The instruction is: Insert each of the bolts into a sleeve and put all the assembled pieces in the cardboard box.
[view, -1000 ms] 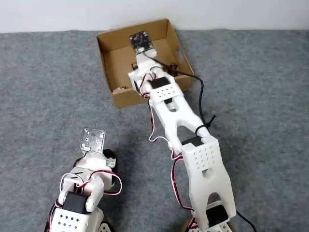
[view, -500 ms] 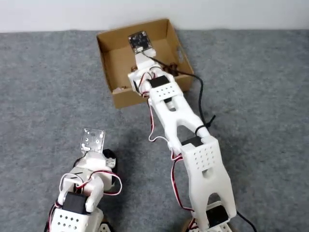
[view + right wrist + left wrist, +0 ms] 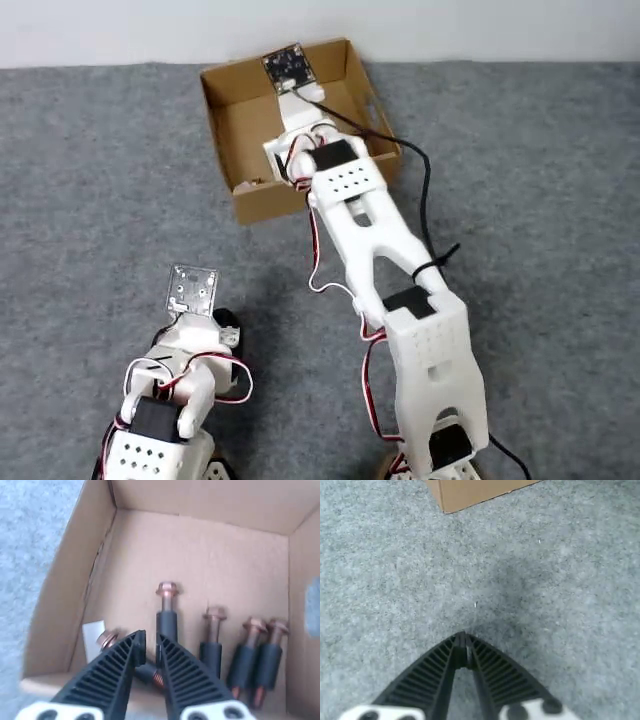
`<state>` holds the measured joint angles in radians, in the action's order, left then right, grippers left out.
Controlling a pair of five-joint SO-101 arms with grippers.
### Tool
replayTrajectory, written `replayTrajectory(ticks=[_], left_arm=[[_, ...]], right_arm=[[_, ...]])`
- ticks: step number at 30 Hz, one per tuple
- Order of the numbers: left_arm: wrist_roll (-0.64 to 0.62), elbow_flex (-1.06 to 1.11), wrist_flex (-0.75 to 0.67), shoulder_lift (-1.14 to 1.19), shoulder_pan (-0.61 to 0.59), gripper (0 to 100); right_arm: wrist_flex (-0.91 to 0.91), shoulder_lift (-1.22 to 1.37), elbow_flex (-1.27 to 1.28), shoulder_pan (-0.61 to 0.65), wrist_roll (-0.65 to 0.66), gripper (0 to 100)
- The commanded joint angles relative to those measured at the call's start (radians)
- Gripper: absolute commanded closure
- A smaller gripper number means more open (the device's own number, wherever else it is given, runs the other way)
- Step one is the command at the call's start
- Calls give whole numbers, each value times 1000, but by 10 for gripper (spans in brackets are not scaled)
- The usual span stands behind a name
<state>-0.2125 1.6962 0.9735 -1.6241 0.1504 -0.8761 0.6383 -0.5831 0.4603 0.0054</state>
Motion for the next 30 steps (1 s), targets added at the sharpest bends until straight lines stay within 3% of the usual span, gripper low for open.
replayTrajectory(ticks=[1,8,18,23,30], left_arm=[[6,-5,5,-11,-3,995],[6,-5,5,-11,-3,995],[6,-5,5,-11,-3,995],[6,-5,5,-11,-3,995],[6,-5,5,-11,-3,995]], right_arm=[[-113,-145,-48,-13,-77,991],[-355,-291,-48,-47,-180,991],[-627,-492,-48,-56,-190,991],[-769,-576,-43,-61,-298,991],[-918,-684,-40,-171,-376,991]])
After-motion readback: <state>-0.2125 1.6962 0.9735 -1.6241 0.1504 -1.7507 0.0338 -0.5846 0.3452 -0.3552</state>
